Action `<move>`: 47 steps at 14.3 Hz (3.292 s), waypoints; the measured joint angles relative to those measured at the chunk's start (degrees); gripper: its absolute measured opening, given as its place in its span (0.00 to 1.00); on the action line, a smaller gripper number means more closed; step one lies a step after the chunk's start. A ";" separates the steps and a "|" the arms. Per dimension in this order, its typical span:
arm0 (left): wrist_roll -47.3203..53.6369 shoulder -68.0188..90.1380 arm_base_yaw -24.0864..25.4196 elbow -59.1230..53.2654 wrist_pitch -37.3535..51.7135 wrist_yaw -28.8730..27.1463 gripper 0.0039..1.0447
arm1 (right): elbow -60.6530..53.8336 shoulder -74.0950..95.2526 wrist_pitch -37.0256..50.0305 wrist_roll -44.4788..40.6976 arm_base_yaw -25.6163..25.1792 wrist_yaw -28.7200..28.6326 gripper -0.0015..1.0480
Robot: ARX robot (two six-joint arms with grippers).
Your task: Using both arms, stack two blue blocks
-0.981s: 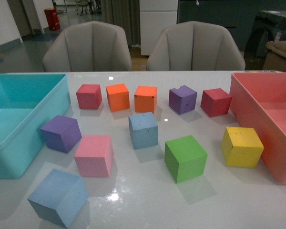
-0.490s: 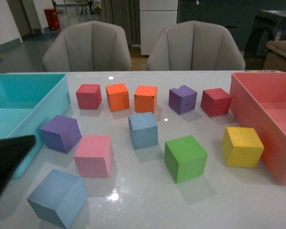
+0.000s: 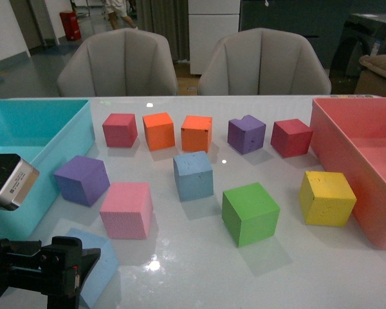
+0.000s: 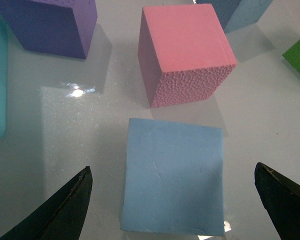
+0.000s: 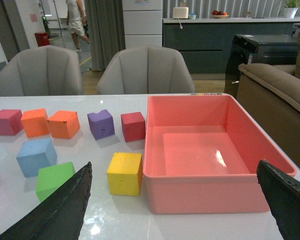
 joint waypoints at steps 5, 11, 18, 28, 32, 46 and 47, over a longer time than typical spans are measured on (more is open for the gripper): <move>0.17 3.87 -0.15 1.25 2.23 -1.01 0.94 | 0.00 0.00 0.02 0.00 0.00 0.00 0.94; 1.66 9.20 -1.62 1.60 4.46 -1.88 0.94 | 0.00 0.00 0.02 0.00 0.00 0.00 0.94; 1.75 1.84 -3.19 0.20 1.92 -4.48 0.41 | 0.00 -0.02 0.00 0.00 0.00 0.00 0.94; -0.79 12.44 -20.57 34.80 -20.31 -14.53 0.37 | 0.00 0.00 0.00 0.00 0.00 0.00 0.94; -3.98 23.34 -20.65 51.12 -27.65 -17.20 0.37 | 0.00 0.00 0.02 0.00 0.00 0.00 0.94; -7.43 29.53 -16.76 60.33 -31.17 -18.64 0.94 | 0.00 0.00 0.02 0.00 0.00 0.00 0.94; -7.58 29.53 -16.76 60.33 -30.56 -18.25 0.94 | 0.00 0.00 0.02 0.00 0.00 0.00 0.94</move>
